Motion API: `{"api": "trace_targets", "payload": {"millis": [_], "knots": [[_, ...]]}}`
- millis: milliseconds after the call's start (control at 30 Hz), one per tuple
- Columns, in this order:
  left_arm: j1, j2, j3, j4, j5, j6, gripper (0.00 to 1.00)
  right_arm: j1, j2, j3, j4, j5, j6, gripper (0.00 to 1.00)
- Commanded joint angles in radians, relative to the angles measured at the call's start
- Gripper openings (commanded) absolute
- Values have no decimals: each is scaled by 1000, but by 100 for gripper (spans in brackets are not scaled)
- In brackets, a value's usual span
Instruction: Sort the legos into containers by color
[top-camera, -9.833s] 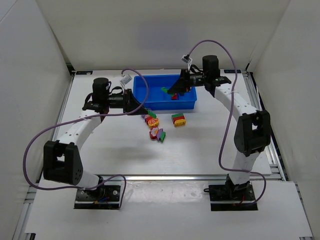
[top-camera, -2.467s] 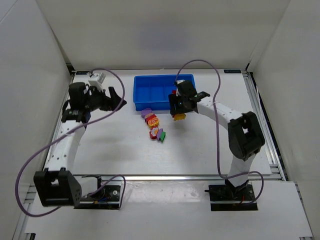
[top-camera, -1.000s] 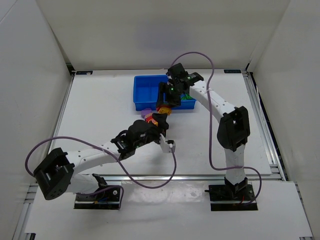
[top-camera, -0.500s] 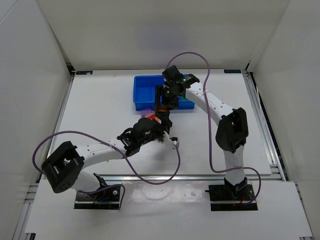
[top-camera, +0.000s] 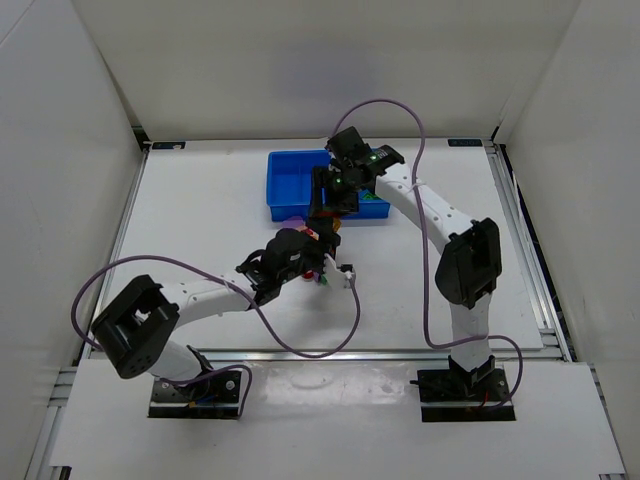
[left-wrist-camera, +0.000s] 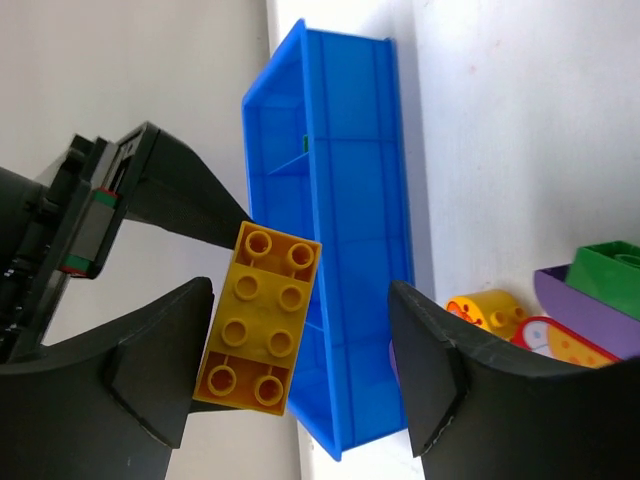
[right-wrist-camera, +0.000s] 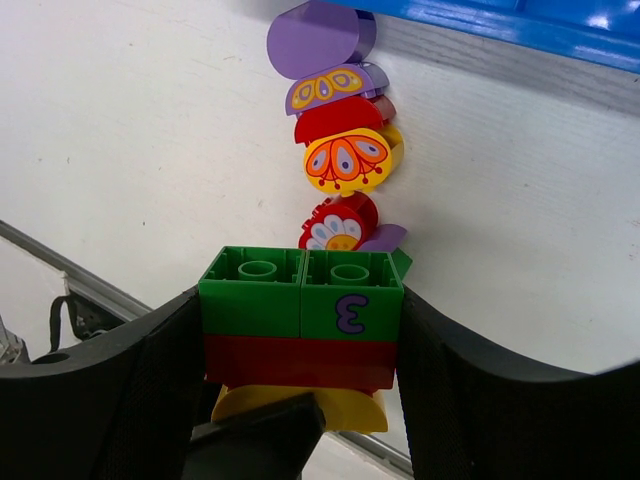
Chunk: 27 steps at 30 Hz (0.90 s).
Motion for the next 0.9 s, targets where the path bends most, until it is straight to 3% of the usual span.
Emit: {"api": "trace_targets", "payload": {"millis": [0, 100, 233, 267, 400, 500, 867], "knots": [[23, 13, 36, 16, -11, -7, 80, 7, -77, 29, -14, -22, -5, 0], [34, 30, 48, 27, -15, -5, 76, 10, -80, 20, -12, -32, -5, 0], [48, 38, 58, 28, -8, -7, 60, 10, -82, 17, -11, -33, -3, 0], [48, 36, 59, 28, -1, -9, 50, 10, -82, 17, -9, -29, -3, 0], [42, 16, 44, 30, 16, -10, 30, 10, -68, 20, -6, -12, 0, 0], [26, -13, 16, 31, 34, -10, 20, 6, -59, 31, -7, -9, 4, 0], [-177, -140, -60, 15, -33, -45, 17, -22, 9, 75, 9, 13, 27, 0]]}}
